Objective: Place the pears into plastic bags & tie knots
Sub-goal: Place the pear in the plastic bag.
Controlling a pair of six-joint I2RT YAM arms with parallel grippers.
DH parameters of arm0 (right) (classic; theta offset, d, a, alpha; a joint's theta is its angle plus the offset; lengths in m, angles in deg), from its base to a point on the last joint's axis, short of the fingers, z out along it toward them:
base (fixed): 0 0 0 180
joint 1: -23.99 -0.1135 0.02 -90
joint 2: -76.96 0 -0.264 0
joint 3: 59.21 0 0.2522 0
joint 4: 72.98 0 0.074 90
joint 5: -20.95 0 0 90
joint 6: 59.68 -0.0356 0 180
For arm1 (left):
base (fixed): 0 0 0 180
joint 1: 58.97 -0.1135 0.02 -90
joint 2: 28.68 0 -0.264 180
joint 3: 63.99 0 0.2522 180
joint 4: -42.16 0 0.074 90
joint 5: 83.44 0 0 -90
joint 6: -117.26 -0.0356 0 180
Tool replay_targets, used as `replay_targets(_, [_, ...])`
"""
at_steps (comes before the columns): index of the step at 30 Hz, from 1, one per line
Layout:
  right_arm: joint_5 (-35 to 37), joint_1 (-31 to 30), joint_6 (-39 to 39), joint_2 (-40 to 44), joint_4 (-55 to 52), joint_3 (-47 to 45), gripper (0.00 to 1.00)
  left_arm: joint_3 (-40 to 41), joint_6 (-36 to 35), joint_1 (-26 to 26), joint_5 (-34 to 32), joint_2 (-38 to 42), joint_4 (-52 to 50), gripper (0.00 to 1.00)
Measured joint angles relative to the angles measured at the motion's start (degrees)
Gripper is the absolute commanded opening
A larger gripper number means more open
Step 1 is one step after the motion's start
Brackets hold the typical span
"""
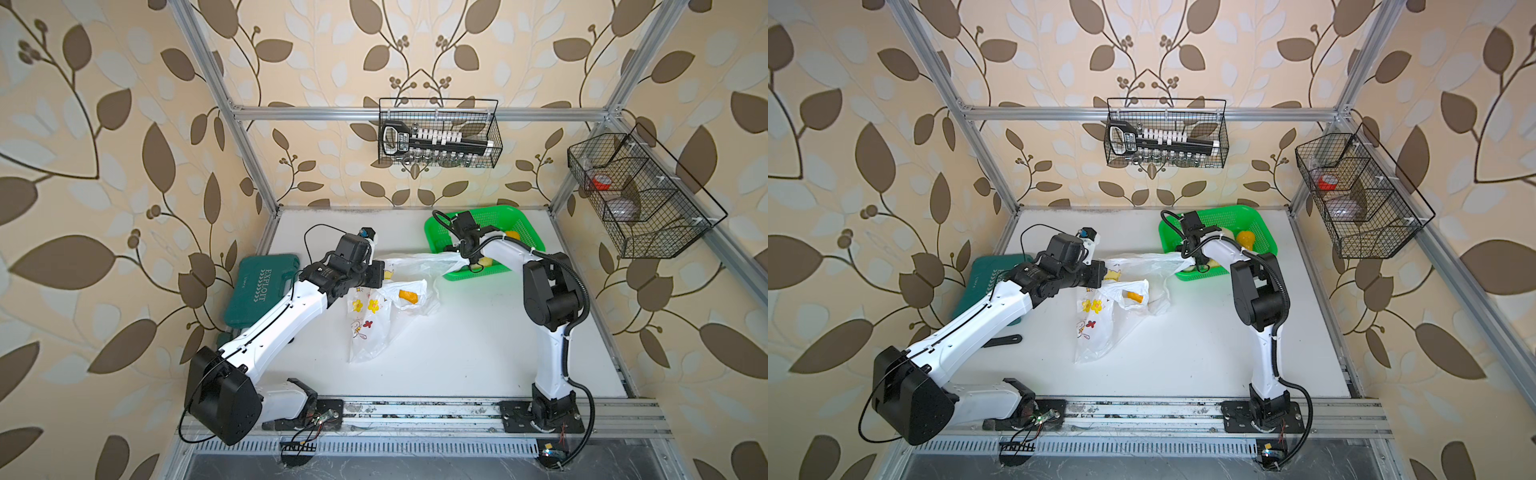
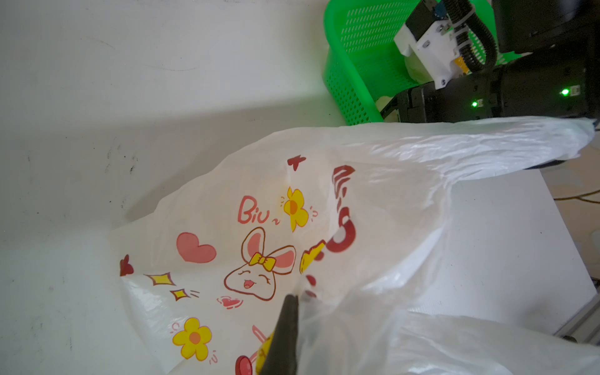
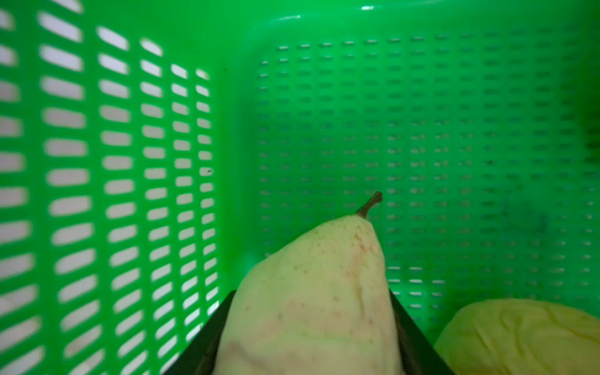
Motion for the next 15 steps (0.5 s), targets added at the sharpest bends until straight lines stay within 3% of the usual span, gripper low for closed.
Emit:
replay_targets(3, [-1.05, 1.4, -1.4, 8.63, 0.98, -4.72, 0.46, 0.0, 0.0, 0.02, 0.31, 0.0, 0.0, 0.0])
replay_targets(8, [-4.24, 2.91, -4.92, 33.46, 4.9, -16.0, 0.46, 0.2, -0.04, 0.0, 1.42, 0.02, 0.09, 0.0])
replay_targets(12, [-8.59, -0.24, -8.74, 50.9, 7.96, -25.64, 0.46, 0.79, -0.26, 0.0, 2.14, 0.02, 0.22, 0.0])
replay_targets(15, [-12.09, -4.48, -12.28, 56.0, 9.53, -31.74, 0.46, 0.87, -0.55, 0.0, 3.04, 0.02, 0.24, 0.0])
